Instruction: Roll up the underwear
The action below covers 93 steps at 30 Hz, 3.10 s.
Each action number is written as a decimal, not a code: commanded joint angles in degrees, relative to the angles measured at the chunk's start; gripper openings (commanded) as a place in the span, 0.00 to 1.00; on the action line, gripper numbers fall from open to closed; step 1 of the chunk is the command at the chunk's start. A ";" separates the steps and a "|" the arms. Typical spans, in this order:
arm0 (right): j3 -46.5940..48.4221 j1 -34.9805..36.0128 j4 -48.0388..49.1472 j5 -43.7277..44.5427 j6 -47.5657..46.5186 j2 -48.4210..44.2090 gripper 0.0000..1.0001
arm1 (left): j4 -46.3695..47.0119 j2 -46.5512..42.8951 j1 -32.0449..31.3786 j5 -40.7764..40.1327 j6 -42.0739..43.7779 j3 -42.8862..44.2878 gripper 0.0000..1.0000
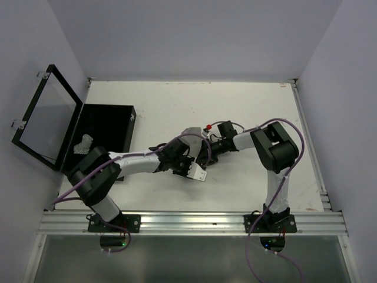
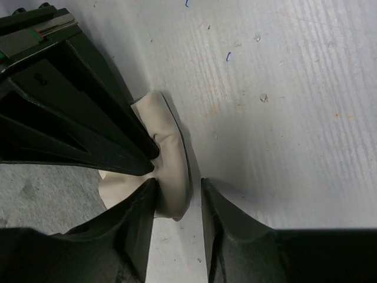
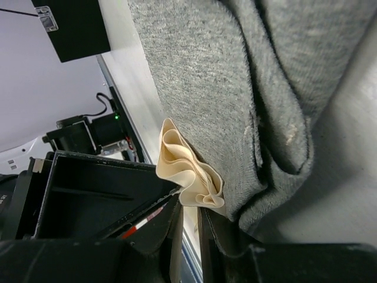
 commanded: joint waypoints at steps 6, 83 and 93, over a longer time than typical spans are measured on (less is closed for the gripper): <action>0.83 -0.78 0.37 4.21 -0.20 1.43 0.24 | -0.50 2.99 -1.03 -0.32 -0.78 2.74 0.14; -7.68 33.23 -2.98 34.00 -78.43 -18.71 0.38 | -59.74 45.45 19.80 27.10 8.19 34.47 0.03; -6.82 33.14 -7.97 23.99 -73.34 -16.51 0.00 | -58.25 29.31 23.83 31.76 7.49 34.02 0.24</action>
